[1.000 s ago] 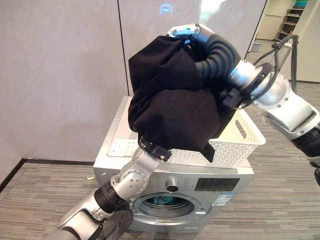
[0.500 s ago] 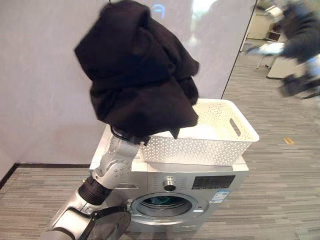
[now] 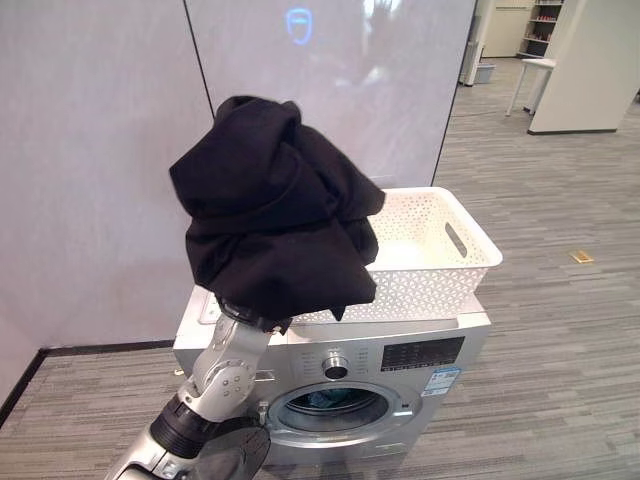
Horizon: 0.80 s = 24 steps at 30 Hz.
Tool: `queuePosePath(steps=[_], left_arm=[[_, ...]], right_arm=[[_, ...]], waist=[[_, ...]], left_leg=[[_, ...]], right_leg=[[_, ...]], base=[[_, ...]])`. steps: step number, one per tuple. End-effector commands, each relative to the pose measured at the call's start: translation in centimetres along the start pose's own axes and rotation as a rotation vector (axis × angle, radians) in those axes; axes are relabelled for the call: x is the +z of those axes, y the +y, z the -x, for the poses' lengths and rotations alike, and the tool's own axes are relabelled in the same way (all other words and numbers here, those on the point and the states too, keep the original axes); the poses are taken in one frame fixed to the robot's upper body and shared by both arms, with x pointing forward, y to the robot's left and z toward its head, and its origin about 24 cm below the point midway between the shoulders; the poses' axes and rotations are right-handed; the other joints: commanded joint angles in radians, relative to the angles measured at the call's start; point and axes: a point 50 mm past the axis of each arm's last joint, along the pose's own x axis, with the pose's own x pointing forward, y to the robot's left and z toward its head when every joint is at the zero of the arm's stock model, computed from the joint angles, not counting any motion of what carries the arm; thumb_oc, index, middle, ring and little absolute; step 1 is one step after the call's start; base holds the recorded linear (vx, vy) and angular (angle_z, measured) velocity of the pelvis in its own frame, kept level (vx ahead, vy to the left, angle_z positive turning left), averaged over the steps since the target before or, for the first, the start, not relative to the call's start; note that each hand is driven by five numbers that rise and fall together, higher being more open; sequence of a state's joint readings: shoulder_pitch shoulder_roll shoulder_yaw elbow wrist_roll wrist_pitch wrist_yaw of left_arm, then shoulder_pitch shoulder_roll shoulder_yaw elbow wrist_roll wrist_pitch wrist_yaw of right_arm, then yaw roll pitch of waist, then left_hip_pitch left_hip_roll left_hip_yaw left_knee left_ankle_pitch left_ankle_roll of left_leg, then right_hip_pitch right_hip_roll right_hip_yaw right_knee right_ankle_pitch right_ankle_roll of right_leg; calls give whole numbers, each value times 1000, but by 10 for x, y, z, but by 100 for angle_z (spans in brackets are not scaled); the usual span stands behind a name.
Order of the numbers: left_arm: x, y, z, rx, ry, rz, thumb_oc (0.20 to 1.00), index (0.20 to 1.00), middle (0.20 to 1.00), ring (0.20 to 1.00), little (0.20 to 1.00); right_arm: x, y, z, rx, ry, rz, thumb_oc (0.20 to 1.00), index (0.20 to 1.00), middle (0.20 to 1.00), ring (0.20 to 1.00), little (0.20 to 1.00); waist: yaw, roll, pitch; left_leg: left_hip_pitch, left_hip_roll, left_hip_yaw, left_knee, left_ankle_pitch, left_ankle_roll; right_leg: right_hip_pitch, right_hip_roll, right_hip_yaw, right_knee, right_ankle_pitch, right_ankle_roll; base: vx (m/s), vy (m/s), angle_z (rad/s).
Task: Grab the laundry basket,head to the washer,open it,put in the laundry and shut it.
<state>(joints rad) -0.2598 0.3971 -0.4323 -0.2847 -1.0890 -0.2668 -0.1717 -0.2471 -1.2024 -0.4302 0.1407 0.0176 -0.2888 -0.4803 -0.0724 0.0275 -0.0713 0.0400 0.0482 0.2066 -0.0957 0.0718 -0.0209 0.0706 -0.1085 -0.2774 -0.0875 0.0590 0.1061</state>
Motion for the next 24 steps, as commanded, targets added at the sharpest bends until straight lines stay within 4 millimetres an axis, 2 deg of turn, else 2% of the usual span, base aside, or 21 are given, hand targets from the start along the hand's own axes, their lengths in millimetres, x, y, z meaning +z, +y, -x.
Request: queuePosePath(steps=[1, 2, 3, 4, 5, 6, 8, 13, 15, 17, 18, 19, 20, 21, 24], left_arm=[[26, -7, 6, -81, -78, -43, 200, 200, 200, 200, 200], [31, -5, 13, -74, -77, -64, 200, 200, 200, 200, 200], [35, -5, 18, -76, -74, -73, 200, 200, 200, 200, 200], [43, -4, 27, -84, -70, -109, 200, 200, 200, 200, 200], [49, -5, 30, -92, -78, -126, 200, 200, 200, 200, 200], [58, -3, 36, -81, -98, -148, 200, 200, 200, 200, 200], [69, -3, 42, -70, -140, -164, 200, 200, 200, 200, 200], [91, -4, 52, -48, -238, -201, 200, 200, 200, 200, 200], [96, -3, 56, -34, -252, -223, 200, 200, 200, 200, 200], [99, -1, 60, -16, -253, -246, 200, 200, 200, 200, 200], [99, 0, 62, -11, -248, -247, 200, 200, 200, 200, 200], [98, 2, 66, 11, -241, -242, 200, 200, 200, 200, 200], [98, 2, 66, 11, -241, -244, 200, 200, 200, 200, 200], [99, 6, 73, 46, -234, -245, 200, 200, 200, 200, 200], [99, 7, 75, 57, -226, -246, 200, 200, 200, 200, 200]], right_arm=[[-28, -19, 6, -80, 110, 84, 1000, 1000, 1000, 1000, 1000], [-42, -24, 15, -59, 168, 159, 1000, 1000, 1000, 1000, 1000], [-48, -28, 20, -39, 188, 201, 1000, 1000, 1000, 1000, 1000], [-72, -41, 36, -22, 291, 307, 1000, 1000, 1000, 1000, 1000], [-83, -44, 48, -26, 360, 304, 1000, 1000, 1000, 1000, 1000], [-100, -49, 68, -24, 466, 302, 1000, 1000, 1000, 1000, 1000], [-115, -55, 91, -6, 564, 338, 1000, 1000, 1000, 1000, 1000], [-153, -59, 172, 25, 913, 333, 1000, 1000, 1000, 1000, 1000], [-158, -51, 203, 65, 1019, 316, 1000, 1000, 1000, 1000, 1000], [-162, -50, 244, 115, 1168, 318, 1000, 1000, 1000, 1000, 1000], [-162, -46, 257, 149, 1212, 309, 1000, 1000, 1000, 1000, 1000], [-160, -35, 282, 174, 1298, 268, 1000, 1000, 1000, 1000, 1000], [-160, -34, 282, 174, 1298, 265, 1000, 1000, 1000, 1000, 1000], [-148, -10, 325, 259, 1423, 166, 1000, 1000, 1000, 1000, 1000], [-142, 1, 338, 300, 1453, 125, 1000, 1000, 1000, 1000, 1000]], waist=[[23, -58, -24], [25, -56, -20], [26, -55, -18], [37, -56, -13], [44, -53, -9], [52, -54, -6], [61, -54, -1], [87, -56, 8], [94, -56, 11], [103, -55, 18], [107, -56, 20], [115, -53, 27], [112, -55, 27], [125, -51, 35], [126, -52, 38]], left_leg=[[17, -7, -36, 8, -45, -19], [18, -7, -36, 8, -45, -18], [18, -7, -35, 8, -45, -18], [18, -8, -34, 8, -44, -19], [17, -9, -36, 8, -42, -19], [15, -9, -39, 8, -41, -20], [13, -11, -44, 8, -40, -21], [11, -12, -63, 8, -35, -24], [10, -13, -68, 8, -33, -25], [9, -14, -75, 8, -29, -26], [8, -14, -77, 8, -28, -27], [12, -12, -82, 8, -31, -29], [8, -13, -82, 8, -26, -29], [2, -12, -92, 8, -19, -31], [-1, -12, -96, 8, -16, -32]], right_leg=[[14, 24, 0, 33, -24, 24], [14, 24, 2, 32, -24, 24], [14, 25, 3, 31, -23, 24], [14, 24, 4, 29, -22, 25], [12, 24, 3, 29, -21, 25], [13, 24, 1, 29, -22, 25], [14, 23, -5, 27, -21, 25], [23, 23, -28, 26, -25, 20], [26, 23, -36, 26, -26, 18], [28, 24, -46, 29, -30, 15], [28, 25, -50, 30, -31, 13], [35, 25, -57, 32, -39, 12], [32, 25, -58, 32, -35, 11], [31, 25, -72, 35, -38, 6], [32, 25, -76, 36, -41, 4]], base=[[-1, -12, -4], [0, -13, -5], [-3, -23, -4], [0, 0, 0], [-22, -30, 0], [0, 0, 0], [0, 0, 0], [-15, -15, 7], [-19, -14, 16], [-27, -20, 20], [-16, -27, 11], [-16, -20, 9], [-36, -29, 26], [-38, -19, 22], [-27, -25, 13]])
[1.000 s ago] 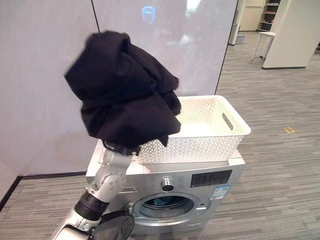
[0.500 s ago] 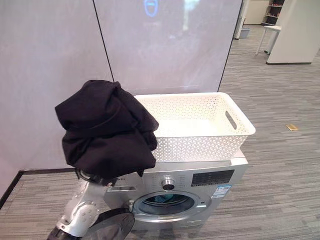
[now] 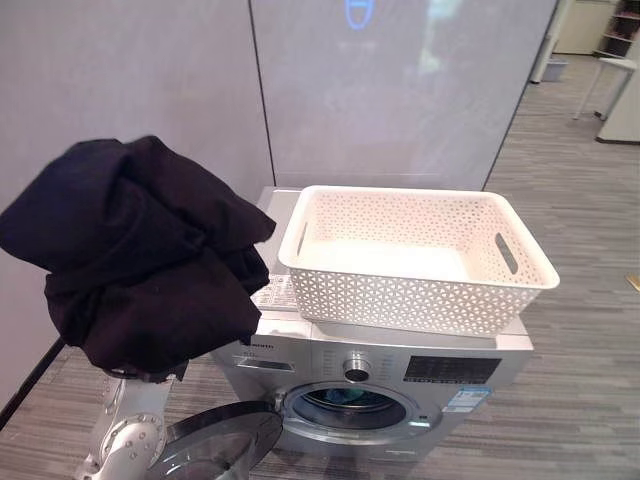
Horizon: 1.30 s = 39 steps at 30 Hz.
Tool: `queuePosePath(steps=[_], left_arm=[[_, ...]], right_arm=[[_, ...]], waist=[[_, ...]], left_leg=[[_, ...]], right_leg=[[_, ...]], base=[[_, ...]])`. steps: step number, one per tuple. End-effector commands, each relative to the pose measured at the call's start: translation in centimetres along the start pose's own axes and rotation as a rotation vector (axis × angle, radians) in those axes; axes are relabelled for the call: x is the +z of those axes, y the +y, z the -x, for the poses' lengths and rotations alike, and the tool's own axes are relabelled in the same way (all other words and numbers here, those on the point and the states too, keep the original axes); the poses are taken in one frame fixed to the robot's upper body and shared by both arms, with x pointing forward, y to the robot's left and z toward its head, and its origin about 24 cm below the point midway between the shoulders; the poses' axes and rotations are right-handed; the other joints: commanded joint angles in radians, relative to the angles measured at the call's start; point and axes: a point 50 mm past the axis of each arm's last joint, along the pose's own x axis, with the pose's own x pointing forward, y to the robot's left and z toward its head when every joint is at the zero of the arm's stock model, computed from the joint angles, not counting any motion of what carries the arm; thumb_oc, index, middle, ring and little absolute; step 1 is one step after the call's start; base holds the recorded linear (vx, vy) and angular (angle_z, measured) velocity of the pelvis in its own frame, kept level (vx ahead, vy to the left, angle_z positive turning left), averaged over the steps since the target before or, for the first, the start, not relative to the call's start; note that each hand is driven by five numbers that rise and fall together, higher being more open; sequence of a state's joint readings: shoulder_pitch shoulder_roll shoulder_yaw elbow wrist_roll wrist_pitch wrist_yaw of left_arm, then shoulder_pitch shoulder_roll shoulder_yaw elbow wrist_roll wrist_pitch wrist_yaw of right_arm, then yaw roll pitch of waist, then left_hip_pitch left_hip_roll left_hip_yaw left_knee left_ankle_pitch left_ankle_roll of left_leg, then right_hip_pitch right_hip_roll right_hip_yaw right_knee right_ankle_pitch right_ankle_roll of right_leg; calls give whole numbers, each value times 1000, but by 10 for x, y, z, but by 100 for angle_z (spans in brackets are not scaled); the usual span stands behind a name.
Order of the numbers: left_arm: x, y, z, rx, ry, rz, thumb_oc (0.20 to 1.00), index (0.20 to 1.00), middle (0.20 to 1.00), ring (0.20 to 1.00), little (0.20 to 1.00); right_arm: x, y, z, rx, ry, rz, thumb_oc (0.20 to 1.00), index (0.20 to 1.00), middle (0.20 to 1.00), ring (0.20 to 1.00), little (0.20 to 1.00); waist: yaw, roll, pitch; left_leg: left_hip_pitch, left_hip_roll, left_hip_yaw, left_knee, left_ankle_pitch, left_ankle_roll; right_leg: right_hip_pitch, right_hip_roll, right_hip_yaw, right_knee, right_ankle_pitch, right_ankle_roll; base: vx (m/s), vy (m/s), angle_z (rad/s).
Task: Grab the laundry basket,head to the washer,open it,put in the laundry and shut it.
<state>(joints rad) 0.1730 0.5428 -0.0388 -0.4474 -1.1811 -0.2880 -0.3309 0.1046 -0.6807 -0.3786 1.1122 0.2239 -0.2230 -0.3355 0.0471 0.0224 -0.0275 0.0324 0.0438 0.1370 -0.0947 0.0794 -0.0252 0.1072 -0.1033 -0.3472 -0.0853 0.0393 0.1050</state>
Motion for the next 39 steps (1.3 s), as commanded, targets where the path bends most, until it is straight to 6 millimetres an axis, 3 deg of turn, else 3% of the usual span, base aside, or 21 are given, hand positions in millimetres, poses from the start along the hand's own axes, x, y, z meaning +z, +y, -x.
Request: queuePosePath(steps=[1, 3, 5, 6, 7, 8, 13, 15, 17, 18, 20, 21, 22, 23, 24, 27, 31, 36, 37, 38, 39], left_arm=[[28, -12, -9, -97, -124, -45, 200, 200, 200, 200, 200], [25, -10, -4, -83, -81, -43, 200, 200, 200, 200, 200], [25, -10, -4, -83, -81, -44, 200, 200, 200, 200, 200], [23, -9, -2, -79, -62, -44, 200, 200, 200, 200, 200], [16, -6, 6, -61, 20, -41, 200, 200, 200, 200, 200], [16, -5, 8, -58, 32, -42, 200, 200, 200, 200, 200], [10, -3, 11, -50, 66, -30, 200, 200, 200, 200, 200], [4, -4, 17, -69, 149, -35, 200, 200, 200, 200, 200], [4, -4, 17, -69, 149, -35, 200, 200, 200, 200, 200], [0, -5, 15, -92, 182, -36, 200, 200, 200, 200, 200], [0, -5, 15, -93, 180, -36, 200, 200, 200, 200, 200], [-5, -7, 17, -123, 223, -22, 200, 200, 200, 200, 200], [-5, -7, 17, -123, 224, -22, 200, 200, 200, 200, 200], [-8, -8, 18, -144, 235, -9, 200, 200, 200, 200, 200], [-8, -7, 16, -152, 238, -13, 200, 200, 200, 200, 200], [-9, -7, 16, -152, 245, -32, 200, 200, 200, 200, 200], [-7, -6, 17, -159, 295, -65, 200, 200, 200, 200, 200], [-7, -6, 16, -170, 327, -79, 200, 200, 200, 200, 200], [-9, -5, 16, -170, 342, -75, 200, 200, 200, 200, 200], [-11, -4, 15, -180, 372, -92, 200, 200, 200, 200, 200], [-11, -4, 15, -180, 372, -92, 200, 200, 200, 200, 200]], right_arm=[[31, 34, 1, 130, -104, -98, 1000, 1000, 1000, 1000, 1000], [14, 55, 12, 213, -42, -61, 1000, 1000, 1000, 1000, 1000], [14, 55, 12, 214, -42, -61, 1000, 1000, 1000, 1000, 1000], [10, 65, 17, 255, -26, -48, 1000, 1000, 1000, 1000, 1000], [-2, 94, 33, 395, -2, 44, 1000, 1000, 1000, 1000, 1000], [-1, 101, 37, 430, -9, 66, 1000, 1000, 1000, 1000, 1000], [10, 116, 42, 511, -65, 135, 1000, 1000, 1000, 1000, 1000], [45, 128, 34, 599, -203, 365, 1000, 1000, 1000, 1000, 1000], [45, 128, 34, 598, -203, 365, 1000, 1000, 1000, 1000, 1000], [65, 127, 29, 599, -296, 510, 1000, 1000, 1000, 1000, 1000], [66, 127, 29, 599, -297, 510, 1000, 1000, 1000, 1000, 1000], [80, 132, 32, 638, -402, 622, 1000, 1000, 1000, 1000, 1000], [80, 132, 32, 638, -401, 622, 1000, 1000, 1000, 1000, 1000], [69, 131, 34, 667, -372, 622, 1000, 1000, 1000, 1000, 1000], [50, 130, 38, 699, -325, 647, 1000, 1000, 1000, 1000, 1000], [25, 131, 44, 735, -249, 675, 1000, 1000, 1000, 1000, 1000], [-4, 134, 56, 762, -158, 673, 1000, 1000, 1000, 1000, 1000], [-21, 148, 76, 824, -138, 677, 1000, 1000, 1000, 1000, 1000], [-23, 151, 79, 834, -143, 686, 1000, 1000, 1000, 1000, 1000], [-23, 158, 85, 861, -165, 696, 1000, 1000, 1000, 1000, 1000], [-23, 158, 85, 861, -165, 696, 1000, 1000, 1000, 1000, 1000]], waist=[[15, -45, 0], [26, -46, 8], [24, -46, 8], [34, -45, 14], [58, -49, 39], [66, -49, 48], [89, -46, 87], [149, -32, 173], [146, -32, 169], [171, -23, 212], [169, -23, 213], [157, -55, 228], [158, -55, 227], [147, -59, 214], [126, -51, 196], [105, -64, 192], [91, -74, 179], [76, -86, 181], [70, -87, 188], [51, -88, 201], [51, -88, 201]], left_leg=[[5, -7, -34, 7, -18, -28], [0, -5, -46, 7, -12, -31], [-1, -6, -47, 7, -12, -31], [-4, -5, -52, 7, -8, -31], [-17, -1, -87, 12, 5, -35], [-22, 1, -96, 14, 8, -36], [-44, 7, -125, 26, 22, -40], [-118, 7, -141, 87, 47, -59], [-125, 6, -144, 88, 49, -58], [-163, 4, -146, 117, 62, -76], [-164, 4, -147, 119, 61, -76], [-190, -68, -89, 286, -88, -35], [-193, -68, -88, 289, -90, -35], [-168, -102, -66, 312, -159, -7], [-110, -104, -45, 278, -214, 9], [-99, -118, -17, 266, -206, 47], [-53, -120, -14, 196, -188, 65], [-31, -115, -6, 150, -178, 77], [-31, -112, -11, 154, -179, 80], [-43, -110, -25, 166, -173, 81], [-43, -110, -25, 166, -173, 81]], right_leg=[[-5, 23, -15, 42, -27, 1], [-6, 24, -28, 50, -35, -3], [-6, 24, -29, 50, -35, -3], [-6, 25, -35, 55, -39, -6], [-16, 27, -69, 94, -62, -15], [-20, 27, -80, 106, -69, -18], [-38, 28, -103, 139, -91, -26], [-51, 34, -126, 111, -82, -35], [-56, 34, -129, 109, -79, -35], [-67, 28, -144, 103, -69, -34], [-66, 28, -145, 103, -69, -34], [-146, -13, -162, 116, -30, -25], [-148, -13, -162, 117, -30, -25], [-173, -13, -163, 126, -25, -25], [-176, 5, -154, 137, -37, -12], [-175, -2, -156, 157, -14, -14], [-177, -1, -133, 186, -17, -8], [-211, -11, -121, 254, -22, 7], [-225, -10, -107, 285, -25, 14], [-249, 2, -39, 321, -30, 27], [-249, 2, -39, 322, -31, 27]], base=[[-27, -33, 22], [-30, -38, 24], [-11, -15, 19], [-78, -100, 21], [-104, -123, 37], [-124, -143, 42], [-108, -71, 41], [-327, -151, 23], [-167, -38, 8], [-164, -27, 17], [-224, -17, 16], [-283, -5, 3], [-338, 21, 16], [3, 58, 7], [21, 83, 41], [-10, 129, 28], [39, 96, -18], [2, 63, -6], [-44, 20, -1], [-44, 6, 1], [-53, -6, 7]])
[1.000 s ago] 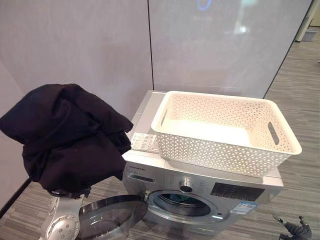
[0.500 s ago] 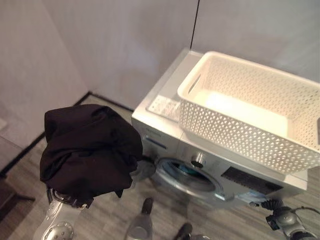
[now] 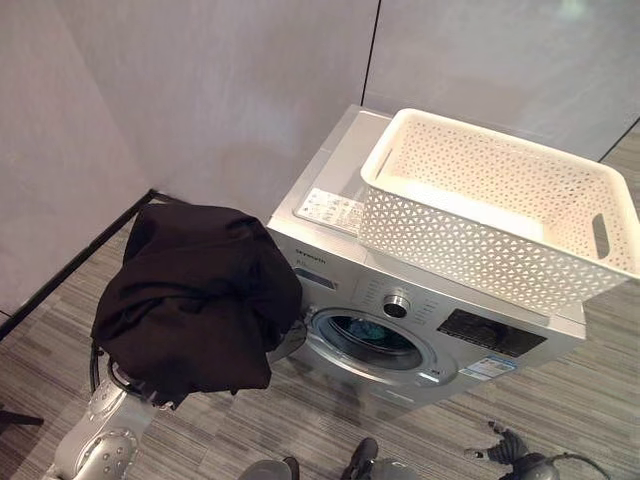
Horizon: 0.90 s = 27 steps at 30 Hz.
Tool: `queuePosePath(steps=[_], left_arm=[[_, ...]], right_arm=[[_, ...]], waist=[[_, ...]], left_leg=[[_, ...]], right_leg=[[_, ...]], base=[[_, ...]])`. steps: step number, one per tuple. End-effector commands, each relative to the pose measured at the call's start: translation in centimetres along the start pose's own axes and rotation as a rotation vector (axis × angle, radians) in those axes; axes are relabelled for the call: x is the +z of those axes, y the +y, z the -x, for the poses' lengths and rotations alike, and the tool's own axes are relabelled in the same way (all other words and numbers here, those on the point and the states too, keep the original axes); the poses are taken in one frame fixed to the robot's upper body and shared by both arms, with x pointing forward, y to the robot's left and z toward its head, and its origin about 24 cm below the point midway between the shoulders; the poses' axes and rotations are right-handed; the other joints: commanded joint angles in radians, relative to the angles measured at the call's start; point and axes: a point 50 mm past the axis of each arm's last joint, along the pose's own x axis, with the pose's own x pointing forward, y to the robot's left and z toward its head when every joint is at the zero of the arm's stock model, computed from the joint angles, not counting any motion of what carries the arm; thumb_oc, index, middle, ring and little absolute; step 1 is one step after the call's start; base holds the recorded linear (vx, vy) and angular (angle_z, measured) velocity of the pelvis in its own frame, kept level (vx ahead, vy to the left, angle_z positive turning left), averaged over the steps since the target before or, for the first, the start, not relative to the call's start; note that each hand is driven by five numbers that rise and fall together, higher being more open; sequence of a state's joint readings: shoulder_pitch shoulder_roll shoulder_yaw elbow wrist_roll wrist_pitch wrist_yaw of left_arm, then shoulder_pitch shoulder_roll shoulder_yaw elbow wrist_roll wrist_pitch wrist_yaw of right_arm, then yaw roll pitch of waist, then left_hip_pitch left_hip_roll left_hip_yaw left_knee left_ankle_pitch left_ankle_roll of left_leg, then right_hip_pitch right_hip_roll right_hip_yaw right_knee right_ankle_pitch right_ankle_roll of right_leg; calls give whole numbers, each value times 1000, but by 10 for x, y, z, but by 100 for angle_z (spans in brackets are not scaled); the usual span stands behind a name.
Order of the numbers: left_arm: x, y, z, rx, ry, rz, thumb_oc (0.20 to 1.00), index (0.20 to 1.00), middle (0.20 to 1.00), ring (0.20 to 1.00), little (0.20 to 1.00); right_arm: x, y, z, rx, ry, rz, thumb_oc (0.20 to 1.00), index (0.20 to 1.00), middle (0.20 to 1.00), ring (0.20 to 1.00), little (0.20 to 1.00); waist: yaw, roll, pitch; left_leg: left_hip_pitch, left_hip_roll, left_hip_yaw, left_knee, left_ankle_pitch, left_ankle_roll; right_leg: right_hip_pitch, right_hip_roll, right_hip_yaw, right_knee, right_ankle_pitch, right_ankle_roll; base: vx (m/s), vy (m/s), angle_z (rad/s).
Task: Grab the laundry basket,head to the washer,open it,put in the laundry and shut it.
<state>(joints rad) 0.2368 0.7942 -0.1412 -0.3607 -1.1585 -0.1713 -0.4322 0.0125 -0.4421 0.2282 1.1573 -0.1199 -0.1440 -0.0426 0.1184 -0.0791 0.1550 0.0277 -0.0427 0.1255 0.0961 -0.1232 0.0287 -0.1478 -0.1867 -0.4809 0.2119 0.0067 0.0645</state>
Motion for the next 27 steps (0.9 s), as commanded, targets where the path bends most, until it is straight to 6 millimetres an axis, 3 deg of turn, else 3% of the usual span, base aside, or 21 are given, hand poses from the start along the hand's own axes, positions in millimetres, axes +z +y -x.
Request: queuePosePath(steps=[1, 4, 9, 11, 14, 18, 27], left_arm=[[14, -16, -6, -97, -41, -64, 200, 200, 200, 200, 200], [11, -17, -3, -103, -9, -58, 200, 200, 200, 200, 200], [5, -11, -6, -114, 31, -63, 200, 200, 200, 200, 200], [1, -9, -5, -106, 45, -58, 200, 200, 200, 200, 200], [-13, -2, -1, -73, 89, -20, 200, 200, 200, 200, 200], [-30, 3, 9, -57, 231, -46, 200, 200, 200, 200, 200], [-59, 11, 19, 102, 248, 11, 200, 200, 200, 200, 200]], right_arm=[[25, -16, -5, -50, -85, 79, 1000, 1000, 1000, 1000, 1000], [37, -16, -6, -41, -137, 111, 1000, 1000, 1000, 1000, 1000], [55, -30, -6, -60, -209, 155, 1000, 1000, 1000, 1000, 1000], [63, -35, -4, -68, -248, 180, 1000, 1000, 1000, 1000, 1000], [72, -43, -3, -87, -285, 208, 1000, 1000, 1000, 1000, 1000], [64, -63, 2, -126, -281, 270, 1000, 1000, 1000, 1000, 1000], [60, -65, 5, -225, -288, 134, 1000, 1000, 1000, 1000, 1000]], waist=[[-27, 15, 18], [-11, 29, 19], [-11, 31, 58], [-8, 10, 69], [-12, 3, 82], [-54, 10, 98], [-76, 24, 145]], left_leg=[[-50, -24, -19, -22, 36, 27], [-83, 4, -11, -13, 38, 20], [-167, 36, -22, 123, 7, -5], [-208, 35, -20, 193, -17, -7], [-235, 45, -30, 222, -21, -22], [-264, 58, -72, 258, -25, -36], [-333, 78, -73, 347, -53, -35]], right_leg=[[-4, 93, 130, 26, 4, 71], [4, 47, 132, 3, 9, 69], [-38, -60, 220, -55, 91, 91], [-29, -59, 220, -73, 80, 95], [-69, -32, 218, -13, 41, 88], [-99, -7, 174, 102, -27, 68], [-192, -26, 169, 233, -55, 70]], base=[[-44, -14, 15], [-79, -83, 3], [-60, -150, 3], [-70, -207, 3], [-51, -122, 4], [-18, -127, 29], [-16, -9, 10]])
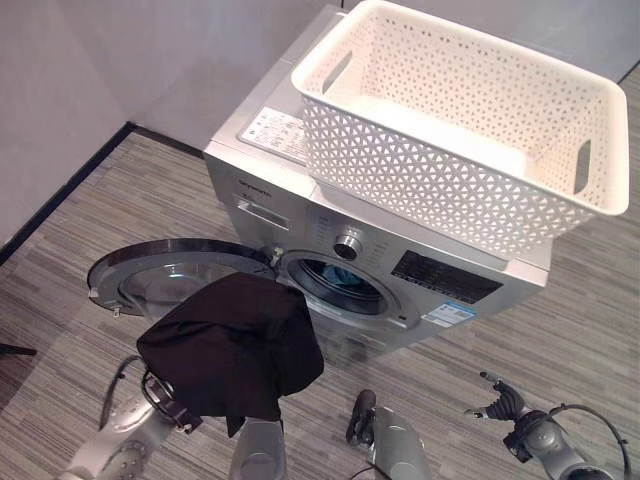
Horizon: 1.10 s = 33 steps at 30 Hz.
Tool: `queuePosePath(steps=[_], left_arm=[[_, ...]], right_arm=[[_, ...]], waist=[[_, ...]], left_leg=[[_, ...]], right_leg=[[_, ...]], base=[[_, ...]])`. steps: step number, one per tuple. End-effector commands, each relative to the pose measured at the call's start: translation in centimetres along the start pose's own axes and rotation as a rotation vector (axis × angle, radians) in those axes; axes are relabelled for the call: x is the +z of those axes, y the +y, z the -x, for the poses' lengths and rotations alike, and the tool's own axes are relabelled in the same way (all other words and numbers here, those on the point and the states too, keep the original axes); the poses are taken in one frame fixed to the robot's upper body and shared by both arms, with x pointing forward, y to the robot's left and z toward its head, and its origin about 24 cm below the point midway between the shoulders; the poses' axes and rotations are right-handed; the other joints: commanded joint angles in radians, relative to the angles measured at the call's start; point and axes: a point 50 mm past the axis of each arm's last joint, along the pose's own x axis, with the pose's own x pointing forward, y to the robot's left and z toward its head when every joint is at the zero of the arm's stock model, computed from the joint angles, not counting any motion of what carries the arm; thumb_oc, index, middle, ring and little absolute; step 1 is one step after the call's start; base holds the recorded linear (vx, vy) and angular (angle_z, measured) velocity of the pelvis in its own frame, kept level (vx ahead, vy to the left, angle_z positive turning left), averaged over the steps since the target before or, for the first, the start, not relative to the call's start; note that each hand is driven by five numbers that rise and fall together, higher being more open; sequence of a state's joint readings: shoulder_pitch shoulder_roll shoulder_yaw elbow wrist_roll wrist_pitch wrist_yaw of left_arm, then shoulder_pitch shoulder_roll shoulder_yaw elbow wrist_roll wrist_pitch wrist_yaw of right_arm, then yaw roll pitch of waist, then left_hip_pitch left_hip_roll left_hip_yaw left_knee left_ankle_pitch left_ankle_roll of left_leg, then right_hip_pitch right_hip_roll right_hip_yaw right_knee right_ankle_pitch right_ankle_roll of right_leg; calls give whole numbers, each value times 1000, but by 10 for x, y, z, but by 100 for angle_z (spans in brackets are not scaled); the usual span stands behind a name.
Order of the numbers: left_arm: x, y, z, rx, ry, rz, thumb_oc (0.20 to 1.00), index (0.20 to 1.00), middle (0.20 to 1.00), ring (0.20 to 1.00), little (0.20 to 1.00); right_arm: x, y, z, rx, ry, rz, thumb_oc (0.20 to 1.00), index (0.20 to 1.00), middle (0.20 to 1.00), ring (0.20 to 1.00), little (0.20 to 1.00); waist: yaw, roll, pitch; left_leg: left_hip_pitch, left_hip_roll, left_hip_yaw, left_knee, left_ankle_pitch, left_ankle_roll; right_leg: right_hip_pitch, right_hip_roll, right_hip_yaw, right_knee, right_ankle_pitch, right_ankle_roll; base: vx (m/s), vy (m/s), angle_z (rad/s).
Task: Grab the laundry basket,head to the washer,open it,put in the laundry and shut it.
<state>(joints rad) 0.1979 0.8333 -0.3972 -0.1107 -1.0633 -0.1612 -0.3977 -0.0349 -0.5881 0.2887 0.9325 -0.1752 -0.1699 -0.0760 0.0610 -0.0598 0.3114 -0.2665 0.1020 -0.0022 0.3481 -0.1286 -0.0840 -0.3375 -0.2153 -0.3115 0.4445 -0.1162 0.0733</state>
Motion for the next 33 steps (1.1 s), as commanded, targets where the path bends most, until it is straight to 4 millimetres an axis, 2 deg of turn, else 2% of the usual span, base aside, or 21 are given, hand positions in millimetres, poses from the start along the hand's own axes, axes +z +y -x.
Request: queuePosePath(steps=[1, 6, 9, 10, 11, 12, 17, 21, 23, 29, 31, 33], left_arm=[[6, -7, 0, 12, -88, -23, 200, 200, 200, 200, 200], [-14, 2, -5, 118, -75, 25, 200, 200, 200, 200, 200], [-31, 6, -18, 204, -79, 85, 200, 200, 200, 200, 200], [-35, 7, -24, 229, -76, 92, 200, 200, 200, 200, 200], [-35, 7, -25, 227, -79, 91, 200, 200, 200, 200, 200], [-37, 8, -39, 252, -90, 93, 200, 200, 200, 200, 200], [-25, 15, -78, 313, -153, 75, 200, 200, 200, 200, 200], [-23, 24, -102, 388, -186, 159, 200, 200, 200, 200, 200], [-16, 28, -116, 431, -212, 188, 200, 200, 200, 200, 200], [26, 49, -145, 592, -310, 192, 200, 200, 200, 200, 200], [69, 58, -155, 661, -430, 204, 200, 200, 200, 200, 200], [91, 63, -154, 691, -495, 206, 200, 200, 200, 200, 200]], right_arm=[[6, -9, 3, -102, -46, -62, 1000, 1000, 1000, 1000, 1000], [18, -9, 2, -162, -91, -144, 1000, 1000, 1000, 1000, 1000], [31, -9, 2, -186, -146, -169, 1000, 1000, 1000, 1000, 1000], [30, -8, 2, -188, -142, -177, 1000, 1000, 1000, 1000, 1000], [31, -9, 2, -191, -144, -178, 1000, 1000, 1000, 1000, 1000], [36, -10, 2, -196, -170, -182, 1000, 1000, 1000, 1000, 1000], [45, -15, 6, -219, -223, -200, 1000, 1000, 1000, 1000, 1000], [46, -12, 6, -203, -225, -199, 1000, 1000, 1000, 1000, 1000], [53, -15, 6, -206, -255, -195, 1000, 1000, 1000, 1000, 1000], [68, -13, 4, -208, -306, -268, 1000, 1000, 1000, 1000, 1000], [79, -5, 5, -160, -350, -258, 1000, 1000, 1000, 1000, 1000], [84, -3, 6, -135, -375, -247, 1000, 1000, 1000, 1000, 1000]], waist=[[-21, 5, -2], [-28, 16, 34], [-43, 12, 60], [-48, 12, 67], [-49, 10, 66], [-57, 8, 72], [-96, -13, 74], [-119, -25, 69], [-136, -32, 67], [-202, -72, 47], [-248, -99, 32], [-270, -112, 25]], left_leg=[[-50, -63, 57, 107, -53, 77], [-134, -48, 71, 184, -80, 79], [-218, -38, 84, 245, -99, 83], [-227, -31, 82, 268, -131, 78], [-241, -34, 88, 262, -103, 84], [-257, -26, 84, 283, -136, 79], [-327, -13, 97, 335, -157, 83], [-378, 0, 104, 381, -174, 84], [-396, 10, 110, 400, -184, 86], [-443, 45, 142, 448, -212, 87], [-490, 75, 158, 484, -228, 85], [-533, 96, 166, 524, -244, 83]], right_leg=[[-14, 0, 0, 17, 64, 62], [-97, -8, 1, 85, 50, 59], [-175, -2, 11, 109, 41, 45], [-186, 3, 23, 129, 17, 53], [-196, -1, 16, 115, 40, 41], [-221, 8, 28, 139, 13, 47], [-300, 21, 56, 168, 3, 36], [-351, 33, 71, 191, -2, 30], [-377, 45, 82, 201, -6, 26], [-444, 92, 123, 211, -6, 13], [-489, 131, 147, 199, 4, 8], [-531, 154, 161, 207, 9, 5]], base=[[7, 27, 5], [-14, 35, 1], [-16, 15, -14], [-32, -8, -16], [57, -4, -14], [-4, 4, -12], [9, 15, -11], [0, -11, -28], [5, 8, -25], [9, -6, -35], [-13, -24, -50], [-19, -15, -40]])
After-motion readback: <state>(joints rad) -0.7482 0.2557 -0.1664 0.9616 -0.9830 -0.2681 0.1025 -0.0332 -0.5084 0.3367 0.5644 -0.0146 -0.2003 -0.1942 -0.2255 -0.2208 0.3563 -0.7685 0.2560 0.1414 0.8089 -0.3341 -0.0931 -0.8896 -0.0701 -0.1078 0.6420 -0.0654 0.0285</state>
